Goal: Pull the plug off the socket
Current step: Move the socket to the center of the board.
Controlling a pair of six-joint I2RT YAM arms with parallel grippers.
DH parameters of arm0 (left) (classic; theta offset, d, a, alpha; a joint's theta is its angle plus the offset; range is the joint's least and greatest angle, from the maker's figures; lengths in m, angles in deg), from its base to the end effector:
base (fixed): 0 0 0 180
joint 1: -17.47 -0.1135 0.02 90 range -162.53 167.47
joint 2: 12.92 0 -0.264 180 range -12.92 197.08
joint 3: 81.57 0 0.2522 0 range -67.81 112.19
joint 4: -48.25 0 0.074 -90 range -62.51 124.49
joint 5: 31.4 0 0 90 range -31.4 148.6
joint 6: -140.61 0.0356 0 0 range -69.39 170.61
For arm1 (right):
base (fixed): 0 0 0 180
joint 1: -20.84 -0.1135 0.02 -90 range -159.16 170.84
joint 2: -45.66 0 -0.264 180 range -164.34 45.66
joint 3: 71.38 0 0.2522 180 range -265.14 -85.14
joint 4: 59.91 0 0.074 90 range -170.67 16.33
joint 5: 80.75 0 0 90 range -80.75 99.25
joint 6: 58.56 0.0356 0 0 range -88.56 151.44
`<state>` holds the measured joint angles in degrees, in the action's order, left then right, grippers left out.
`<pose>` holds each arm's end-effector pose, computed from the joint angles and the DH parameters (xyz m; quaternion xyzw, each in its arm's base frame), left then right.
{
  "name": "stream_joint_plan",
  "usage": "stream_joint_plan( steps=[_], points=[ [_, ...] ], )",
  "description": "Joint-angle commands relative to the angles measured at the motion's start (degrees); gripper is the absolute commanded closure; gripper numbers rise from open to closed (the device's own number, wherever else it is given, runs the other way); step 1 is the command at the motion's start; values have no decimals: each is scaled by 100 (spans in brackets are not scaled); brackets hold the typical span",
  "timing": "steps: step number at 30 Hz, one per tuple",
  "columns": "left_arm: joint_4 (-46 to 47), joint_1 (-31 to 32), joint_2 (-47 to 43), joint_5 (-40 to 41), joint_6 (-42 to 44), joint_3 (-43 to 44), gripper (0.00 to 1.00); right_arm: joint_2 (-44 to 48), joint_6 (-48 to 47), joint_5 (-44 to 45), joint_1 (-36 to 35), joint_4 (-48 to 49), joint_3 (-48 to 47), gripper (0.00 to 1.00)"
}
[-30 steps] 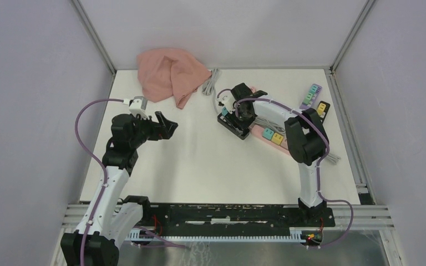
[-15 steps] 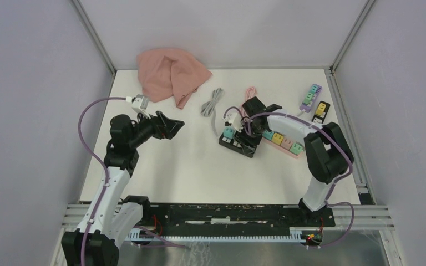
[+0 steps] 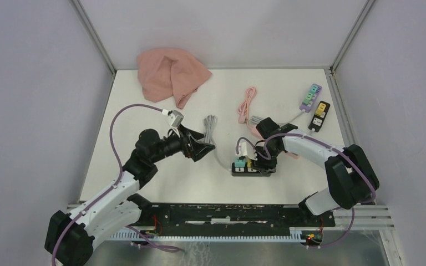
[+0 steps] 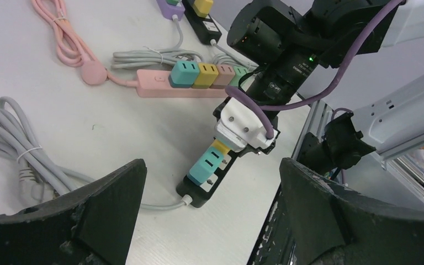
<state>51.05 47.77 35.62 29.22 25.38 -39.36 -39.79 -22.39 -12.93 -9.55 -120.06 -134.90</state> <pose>0.1645 -0.1163 0.2771 0.2047 0.6964 -0.4722 0.5002 0.2069 0.1369 0.1765 -0.6663 0.7174 0.1741 0.1053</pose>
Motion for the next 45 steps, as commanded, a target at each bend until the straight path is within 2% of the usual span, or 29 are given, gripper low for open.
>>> stream_joint_plan(
  steps=[1,4,8,12,18,21,25,27,33,37,41,43,45],
  points=[
    [1025,161,-43,326,213,-383,3,189,-712,41,-34,109,72,85],
    [1351,214,-158,359,203,-649,4,218,-782,158,-30,206,159,78],
    [2028,367,-259,272,254,-1072,6,280,-805,101,-29,247,258,55],
    [2272,601,-272,308,500,-1198,6,300,-703,104,-29,261,259,39],
    [2284,855,-312,530,932,-1278,5,479,-494,-247,298,-71,-8,26],
    [2138,889,-371,714,1132,-1249,5,642,-644,-754,505,-466,-142,22],
    [1674,889,-518,1342,1255,-971,0,843,-872,-1253,816,-956,-340,21],
    [1639,885,-560,1516,1275,-899,1,931,-906,-1465,1008,-1124,-447,21],
    [1976,889,-323,1173,1444,-931,1,1095,-960,-2246,1355,-1737,-912,22],
    [1549,889,0,934,1589,-723,0,1111,-1364,-2594,1353,-2341,-1263,22],
    [538,889,289,561,2340,-198,1,1039,-2041,-2926,1351,-3093,-1857,21],
    [500,889,333,441,2526,-116,1,999,-2223,-3088,1348,-3214,-1992,16],
    [869,898,296,362,2581,-253,1,978,-2448,-3128,1316,-3151,-1963,15]
  ],
)
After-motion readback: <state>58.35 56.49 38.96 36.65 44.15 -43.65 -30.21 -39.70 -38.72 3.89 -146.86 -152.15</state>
